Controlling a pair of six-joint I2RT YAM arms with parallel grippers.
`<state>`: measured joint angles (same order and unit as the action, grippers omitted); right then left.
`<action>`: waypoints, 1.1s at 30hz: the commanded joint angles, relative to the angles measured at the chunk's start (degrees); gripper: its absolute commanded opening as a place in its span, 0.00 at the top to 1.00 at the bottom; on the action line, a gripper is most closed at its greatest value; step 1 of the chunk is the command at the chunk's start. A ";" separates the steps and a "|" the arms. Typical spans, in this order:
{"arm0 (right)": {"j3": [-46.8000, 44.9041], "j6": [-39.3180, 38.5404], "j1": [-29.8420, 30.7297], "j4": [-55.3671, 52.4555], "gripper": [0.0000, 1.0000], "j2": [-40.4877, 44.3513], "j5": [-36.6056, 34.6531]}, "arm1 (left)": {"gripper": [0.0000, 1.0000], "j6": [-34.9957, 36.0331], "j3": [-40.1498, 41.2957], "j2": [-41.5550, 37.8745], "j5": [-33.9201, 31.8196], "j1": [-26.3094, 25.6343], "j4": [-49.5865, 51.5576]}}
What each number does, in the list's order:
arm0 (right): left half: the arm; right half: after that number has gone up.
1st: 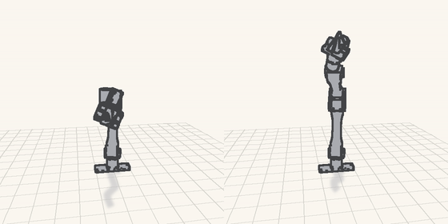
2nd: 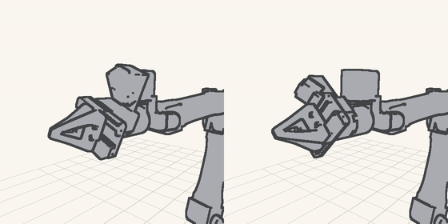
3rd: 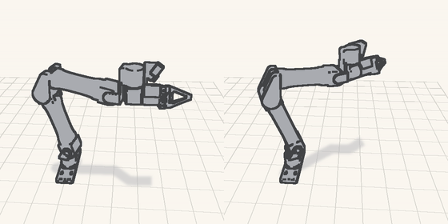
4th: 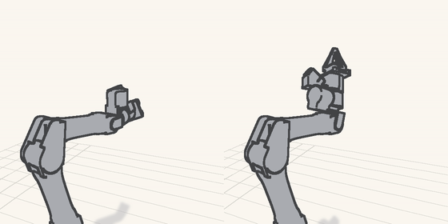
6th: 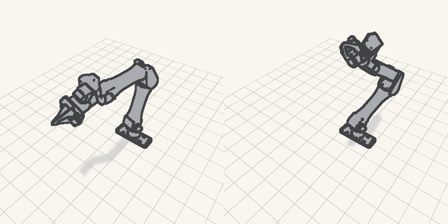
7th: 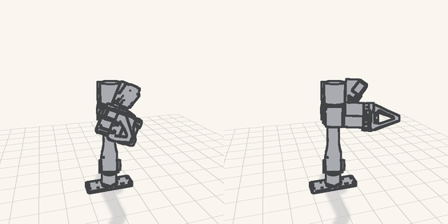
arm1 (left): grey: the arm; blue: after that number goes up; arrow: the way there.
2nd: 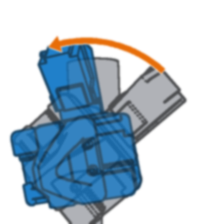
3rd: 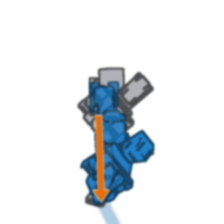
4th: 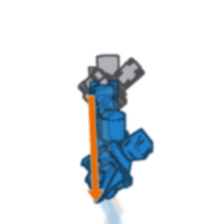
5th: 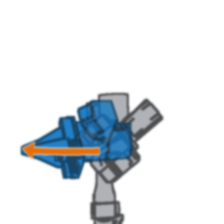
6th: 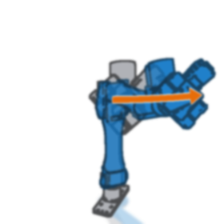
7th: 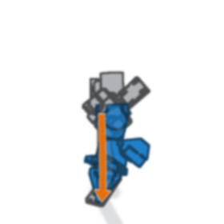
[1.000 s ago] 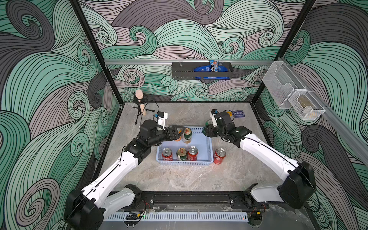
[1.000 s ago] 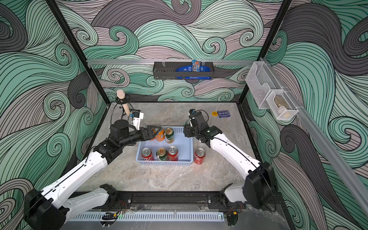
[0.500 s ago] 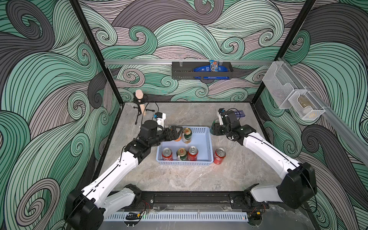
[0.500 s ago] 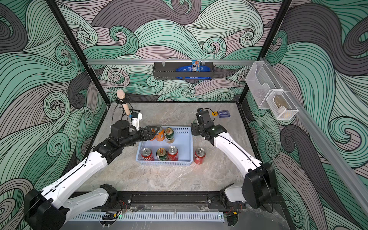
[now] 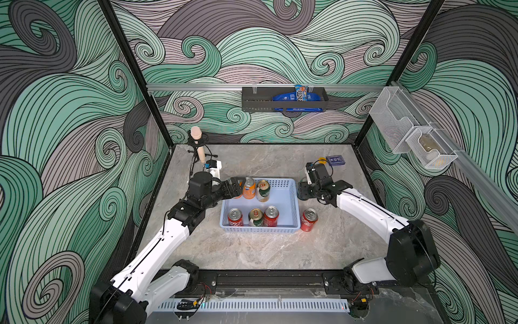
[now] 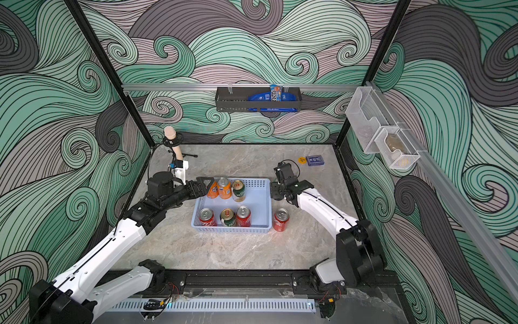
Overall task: Take out the drinks from the basket
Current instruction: Place the drink at the center of the board.
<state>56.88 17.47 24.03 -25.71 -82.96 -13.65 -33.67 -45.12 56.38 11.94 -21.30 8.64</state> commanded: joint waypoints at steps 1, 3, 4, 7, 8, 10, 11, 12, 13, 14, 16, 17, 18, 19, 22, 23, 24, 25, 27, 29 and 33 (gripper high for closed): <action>-0.34 1.61 -0.30 6.03 0.44 -0.09 -1.36 | 0.01 1.66 0.22 -1.32 -0.86 0.99 1.70; -0.89 1.93 -0.30 6.72 0.44 -0.68 -1.37 | 0.01 1.78 0.86 -2.03 -1.13 1.34 1.66; -1.12 2.03 -0.35 6.95 0.44 -0.98 -1.26 | 0.01 1.89 1.11 -2.27 -1.13 1.50 1.62; -2.03 2.50 -0.28 7.97 0.44 -1.84 -1.19 | 0.01 2.29 1.58 -2.67 -0.91 1.79 1.86; -2.42 2.78 -0.31 8.28 0.44 -1.91 -1.32 | 0.01 2.29 1.73 -2.68 -0.87 1.87 1.97; -3.46 3.15 -0.35 9.50 0.44 -1.94 -1.30 | 0.01 2.38 2.00 -2.77 -0.78 2.04 2.17; -3.91 3.32 -0.30 10.08 0.44 -1.99 -1.21 | 0.01 2.38 2.08 -2.90 -0.70 2.05 2.25; -4.27 3.46 -0.35 10.46 0.44 -2.05 -1.03 | 0.01 2.47 2.23 -3.02 -0.69 2.14 2.25; -4.54 3.61 -0.31 10.70 0.44 -2.35 -0.86 | 0.01 2.38 2.49 -3.20 -0.69 2.21 2.21; -4.76 3.68 -0.30 10.90 0.45 -2.53 -0.77 | 0.01 2.38 2.74 -3.37 -0.65 2.23 2.21; -5.26 3.86 -0.30 11.28 0.45 -2.90 -0.51 | 0.01 2.38 3.14 -3.72 -0.61 2.32 2.13; -5.50 3.96 -0.31 11.33 0.45 -2.92 -0.50 | 0.01 2.38 3.29 -3.86 -0.61 2.32 2.18; -5.74 4.05 -0.30 11.55 0.45 -2.94 -0.46 | 0.01 2.38 3.45 -4.04 -0.61 2.40 2.23; -5.97 4.10 -0.30 11.84 0.45 -3.00 -0.41 | 0.01 2.46 3.70 -4.21 -0.59 2.40 2.20; -6.64 4.41 -0.33 12.18 0.44 -2.91 -0.34 | 0.01 2.64 4.19 -4.61 -0.60 2.57 2.36; -6.80 4.48 -0.30 12.28 0.44 -2.91 -0.24 | 0.01 2.65 4.33 -4.76 -0.53 2.58 2.34; -6.98 4.63 -0.32 12.41 0.44 -2.98 -0.15 | 0.01 2.73 4.44 -4.94 -0.54 2.66 2.34; -7.04 4.66 -0.30 12.48 0.43 -3.02 -0.08 | 0.01 2.82 4.58 -5.09 -0.60 2.67 2.35; -7.32 4.78 -0.30 12.66 0.42 -3.24 0.11 | 0.01 2.91 4.76 -5.39 -0.61 2.75 2.45; -7.41 4.93 -0.24 12.71 0.40 -3.30 0.20 | 0.01 3.08 5.08 -5.74 -0.61 2.89 2.52; -7.58 5.19 -0.20 12.66 0.34 -2.93 0.27 | 0.01 3.32 5.13 -5.93 -0.37 3.02 2.59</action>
<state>49.63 21.76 24.01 -15.55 -86.21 -13.56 -31.75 -40.03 51.27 11.57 -18.70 10.68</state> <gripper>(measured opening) 0.679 0.987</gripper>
